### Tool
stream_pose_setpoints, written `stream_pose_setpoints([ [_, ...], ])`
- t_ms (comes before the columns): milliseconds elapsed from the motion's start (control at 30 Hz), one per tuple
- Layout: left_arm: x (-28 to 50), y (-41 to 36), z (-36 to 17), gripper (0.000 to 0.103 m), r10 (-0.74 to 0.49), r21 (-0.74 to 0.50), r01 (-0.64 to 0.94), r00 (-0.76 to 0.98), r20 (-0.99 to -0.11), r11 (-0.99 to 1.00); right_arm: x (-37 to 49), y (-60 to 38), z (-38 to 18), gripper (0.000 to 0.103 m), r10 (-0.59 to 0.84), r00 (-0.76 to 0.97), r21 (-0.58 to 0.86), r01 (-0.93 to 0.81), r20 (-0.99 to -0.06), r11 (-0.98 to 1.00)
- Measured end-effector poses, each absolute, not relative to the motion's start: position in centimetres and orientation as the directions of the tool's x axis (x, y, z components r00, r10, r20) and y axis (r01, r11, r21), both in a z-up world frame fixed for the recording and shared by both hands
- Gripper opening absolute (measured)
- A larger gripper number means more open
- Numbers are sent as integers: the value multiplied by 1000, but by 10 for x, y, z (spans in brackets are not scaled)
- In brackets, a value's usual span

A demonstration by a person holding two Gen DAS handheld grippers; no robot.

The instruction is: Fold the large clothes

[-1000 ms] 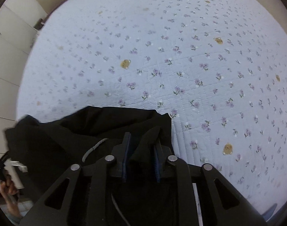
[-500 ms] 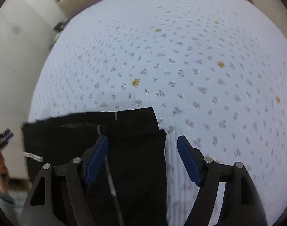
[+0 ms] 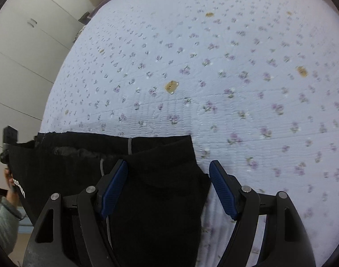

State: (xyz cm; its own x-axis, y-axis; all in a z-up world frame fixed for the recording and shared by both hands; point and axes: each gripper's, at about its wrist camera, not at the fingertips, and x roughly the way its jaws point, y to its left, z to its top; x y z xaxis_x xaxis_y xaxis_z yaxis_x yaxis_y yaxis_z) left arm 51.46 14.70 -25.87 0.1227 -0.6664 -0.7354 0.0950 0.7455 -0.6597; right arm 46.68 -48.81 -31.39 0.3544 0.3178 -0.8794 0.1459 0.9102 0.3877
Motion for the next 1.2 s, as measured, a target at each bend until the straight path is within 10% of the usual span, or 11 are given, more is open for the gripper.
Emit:
stream_pose_setpoints([
  [133, 511, 139, -259, 54, -639, -629, 117, 156, -753, 769, 465, -483, -317, 77, 322, 361, 392, 141, -875, 909],
  [200, 506, 135, -250, 17, -598, -582, 139, 191, -778, 801, 462, -480, -314, 47, 285, 363, 352, 132, -887, 927],
  [367, 490, 130, -211, 7, -465, -434, 167, 341, -817, 885, 448, -469, -280, 17, 110, 429, 188, 143, -897, 972],
  [600, 509, 135, -145, 7, -373, -356, 137, 524, -766, 924, 476, -444, -222, 15, -125, 544, -61, 135, -829, 989],
  [933, 535, 87, -277, 8, -99, -78, 74, 337, -936, 994, 522, -417, -348, 18, -231, 350, -204, 112, -908, 973],
  [1200, 553, 124, -242, 44, -154, -154, 27, 326, -933, 988, 528, -424, -334, 44, -212, 304, -175, 146, -929, 974],
])
